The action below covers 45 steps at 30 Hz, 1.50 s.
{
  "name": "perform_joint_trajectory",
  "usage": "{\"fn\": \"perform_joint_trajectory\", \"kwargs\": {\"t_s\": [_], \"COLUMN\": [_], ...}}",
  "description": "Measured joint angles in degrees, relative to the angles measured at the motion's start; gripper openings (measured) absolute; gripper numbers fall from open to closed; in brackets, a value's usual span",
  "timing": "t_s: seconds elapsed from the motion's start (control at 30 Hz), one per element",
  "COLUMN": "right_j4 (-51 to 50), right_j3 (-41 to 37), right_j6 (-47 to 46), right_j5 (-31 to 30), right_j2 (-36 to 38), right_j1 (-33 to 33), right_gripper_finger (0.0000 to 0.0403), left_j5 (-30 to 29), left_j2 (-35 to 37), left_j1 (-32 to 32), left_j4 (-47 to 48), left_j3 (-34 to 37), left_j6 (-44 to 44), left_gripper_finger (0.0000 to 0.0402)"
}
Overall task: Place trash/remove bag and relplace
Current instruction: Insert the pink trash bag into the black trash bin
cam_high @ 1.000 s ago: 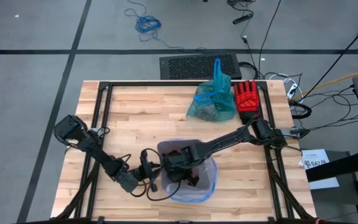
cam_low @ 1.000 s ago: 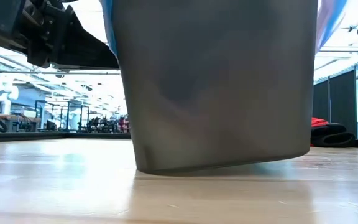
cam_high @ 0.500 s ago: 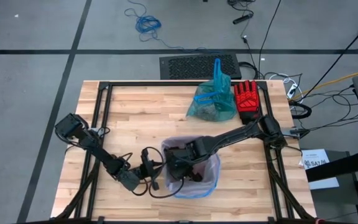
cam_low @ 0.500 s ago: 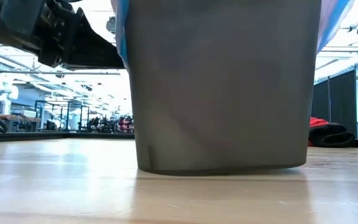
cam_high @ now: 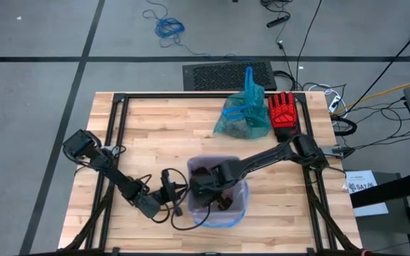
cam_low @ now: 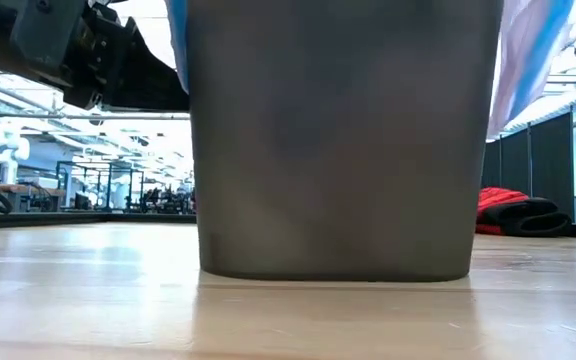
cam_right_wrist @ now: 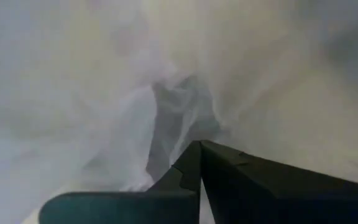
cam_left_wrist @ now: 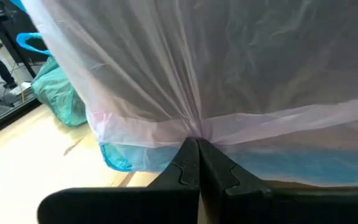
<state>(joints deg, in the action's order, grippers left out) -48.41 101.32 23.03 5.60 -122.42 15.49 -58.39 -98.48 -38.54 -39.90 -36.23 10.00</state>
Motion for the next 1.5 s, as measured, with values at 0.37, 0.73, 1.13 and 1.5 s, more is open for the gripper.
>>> {"fn": "perform_joint_trajectory", "kwargs": {"t_s": [0.37,0.73,1.13,1.5], "right_j4": [0.15,-3.30,-3.08,-2.77], "right_j3": [0.07,0.02,0.09,0.11], "right_j6": [-1.21,-2.41,-4.22,-6.49], "right_j5": [-0.15,0.31,-0.09,-4.04], "right_j2": [5.23,1.48,7.29,9.20], "right_j1": [0.20,-0.02,1.22,1.16], "right_gripper_finger": [0.0000,0.0000,0.0000,0.0000], "left_j5": [-0.13,-1.20,-7.16,-8.26], "left_j2": [0.07,2.22,13.93,16.28], "left_j1": [-0.04,-0.65,-4.09,-1.78], "left_j4": [0.00,3.36,15.50,16.69], "left_j3": [-0.02,-0.04,-0.07,-0.07], "left_j6": [0.04,0.04,0.20,0.16], "left_gripper_finger": [0.0000,0.0000,0.0000,0.0000]}}
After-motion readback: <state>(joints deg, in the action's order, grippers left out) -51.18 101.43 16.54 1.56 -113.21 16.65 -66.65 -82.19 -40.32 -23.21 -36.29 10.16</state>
